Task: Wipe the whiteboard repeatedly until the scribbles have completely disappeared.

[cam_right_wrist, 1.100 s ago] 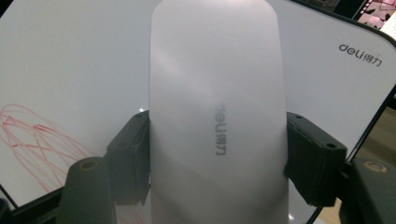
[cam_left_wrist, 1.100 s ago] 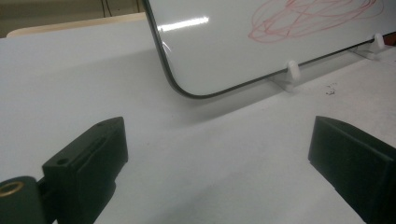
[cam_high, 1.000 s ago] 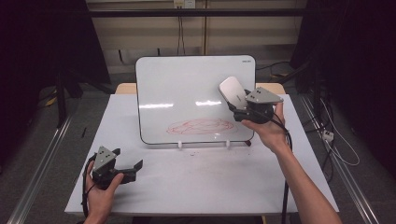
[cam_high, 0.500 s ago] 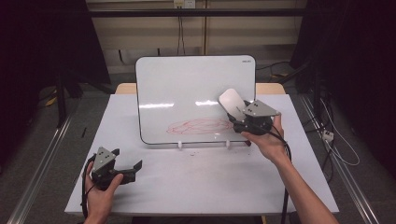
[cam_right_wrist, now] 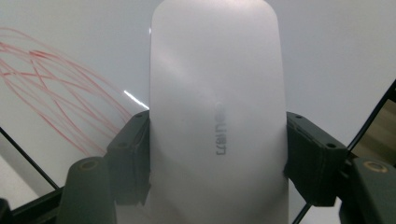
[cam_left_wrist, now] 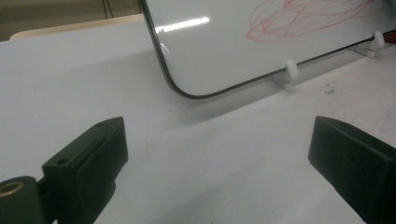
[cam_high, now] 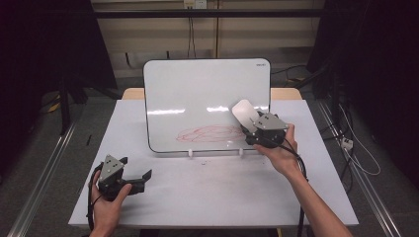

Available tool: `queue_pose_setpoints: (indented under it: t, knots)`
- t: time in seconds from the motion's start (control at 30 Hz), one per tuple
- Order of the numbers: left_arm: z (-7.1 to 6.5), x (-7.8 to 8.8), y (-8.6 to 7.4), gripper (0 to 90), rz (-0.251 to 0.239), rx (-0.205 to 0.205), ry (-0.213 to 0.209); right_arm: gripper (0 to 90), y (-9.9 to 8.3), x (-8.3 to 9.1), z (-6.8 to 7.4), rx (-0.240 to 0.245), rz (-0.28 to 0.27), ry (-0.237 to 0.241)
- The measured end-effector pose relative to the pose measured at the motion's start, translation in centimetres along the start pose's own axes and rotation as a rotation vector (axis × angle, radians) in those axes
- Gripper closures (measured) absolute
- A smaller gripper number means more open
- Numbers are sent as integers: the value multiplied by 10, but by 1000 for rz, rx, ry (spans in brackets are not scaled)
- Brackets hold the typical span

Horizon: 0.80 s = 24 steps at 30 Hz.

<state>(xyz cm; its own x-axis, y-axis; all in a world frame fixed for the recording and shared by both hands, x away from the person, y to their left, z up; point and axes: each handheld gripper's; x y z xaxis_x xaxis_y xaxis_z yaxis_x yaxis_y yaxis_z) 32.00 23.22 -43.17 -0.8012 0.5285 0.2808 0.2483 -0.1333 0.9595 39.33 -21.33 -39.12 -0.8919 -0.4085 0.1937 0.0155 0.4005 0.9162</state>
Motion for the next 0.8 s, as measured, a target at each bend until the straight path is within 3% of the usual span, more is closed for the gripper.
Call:
queue_pose_setpoints:
  t: [0.07, 0.1, 0.43, 0.8]
  knots:
    - [-1, -1, 0, 48, -1, 2, -5, 317, -1, -1, 2, 1, 6, -1]
    - [-1, -1, 0, 48, 4, -3, -2, 317, -3, -4, 4, 29, 19, -10]
    - [0, 0, 0, 48, 1, 1, -3, 318, -11, -16, 14, 143, 68, -81]
    - [-1, 1, 0, 48, -2, -2, -2, 318, -14, -16, 18, 143, 56, -110]
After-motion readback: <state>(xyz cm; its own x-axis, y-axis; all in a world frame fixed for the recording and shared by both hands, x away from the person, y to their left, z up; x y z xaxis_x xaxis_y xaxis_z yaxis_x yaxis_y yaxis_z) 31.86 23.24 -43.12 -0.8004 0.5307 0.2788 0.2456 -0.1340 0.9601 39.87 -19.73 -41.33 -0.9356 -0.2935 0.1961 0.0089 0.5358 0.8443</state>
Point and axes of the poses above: each handheld gripper's, and its own axes: x roughly backward along the jaws, y roughly out of its top, z roughly to its left, and after that the axes turned 12 degrees about -z, right-handed
